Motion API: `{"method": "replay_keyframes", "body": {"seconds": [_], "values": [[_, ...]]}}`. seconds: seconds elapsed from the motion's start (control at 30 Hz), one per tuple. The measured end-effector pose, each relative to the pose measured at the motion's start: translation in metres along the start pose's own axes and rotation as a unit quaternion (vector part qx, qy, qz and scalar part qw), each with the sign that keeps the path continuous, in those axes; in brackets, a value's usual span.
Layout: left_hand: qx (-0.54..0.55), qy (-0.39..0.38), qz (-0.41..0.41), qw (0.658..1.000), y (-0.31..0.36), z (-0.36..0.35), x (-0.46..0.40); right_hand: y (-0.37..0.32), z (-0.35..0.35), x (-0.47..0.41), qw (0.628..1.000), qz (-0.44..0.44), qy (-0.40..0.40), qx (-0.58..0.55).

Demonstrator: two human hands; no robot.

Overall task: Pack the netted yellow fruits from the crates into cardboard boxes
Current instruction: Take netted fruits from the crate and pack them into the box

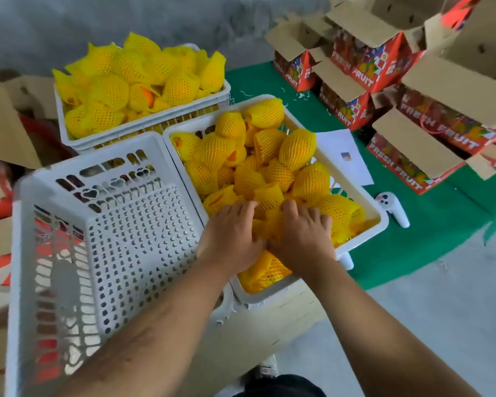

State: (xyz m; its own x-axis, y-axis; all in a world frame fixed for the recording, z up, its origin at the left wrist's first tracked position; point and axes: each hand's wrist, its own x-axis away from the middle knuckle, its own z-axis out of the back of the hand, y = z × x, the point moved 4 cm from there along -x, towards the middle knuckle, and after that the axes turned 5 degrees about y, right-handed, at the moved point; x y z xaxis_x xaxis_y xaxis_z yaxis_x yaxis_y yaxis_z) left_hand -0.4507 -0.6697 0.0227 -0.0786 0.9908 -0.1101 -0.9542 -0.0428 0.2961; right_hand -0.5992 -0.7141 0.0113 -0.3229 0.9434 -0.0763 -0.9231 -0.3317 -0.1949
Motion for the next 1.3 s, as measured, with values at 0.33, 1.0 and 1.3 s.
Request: {"method": "replay_keyframes", "body": {"seconds": [0.33,1.0,1.3], "values": [[0.080,-0.003,-0.037,0.996,0.003,0.000,0.003,-0.002,0.012,0.003,0.986,0.036,-0.013,-0.160],[0.142,0.137,0.125,0.972,-0.010,0.007,0.002,-0.005,-0.029,-0.046,0.961,-0.095,-0.055,-0.254],[0.166,0.144,0.134,0.966,-0.013,0.009,0.000,-0.003,-0.021,-0.047,0.877,-0.126,-0.023,-0.462]]}}
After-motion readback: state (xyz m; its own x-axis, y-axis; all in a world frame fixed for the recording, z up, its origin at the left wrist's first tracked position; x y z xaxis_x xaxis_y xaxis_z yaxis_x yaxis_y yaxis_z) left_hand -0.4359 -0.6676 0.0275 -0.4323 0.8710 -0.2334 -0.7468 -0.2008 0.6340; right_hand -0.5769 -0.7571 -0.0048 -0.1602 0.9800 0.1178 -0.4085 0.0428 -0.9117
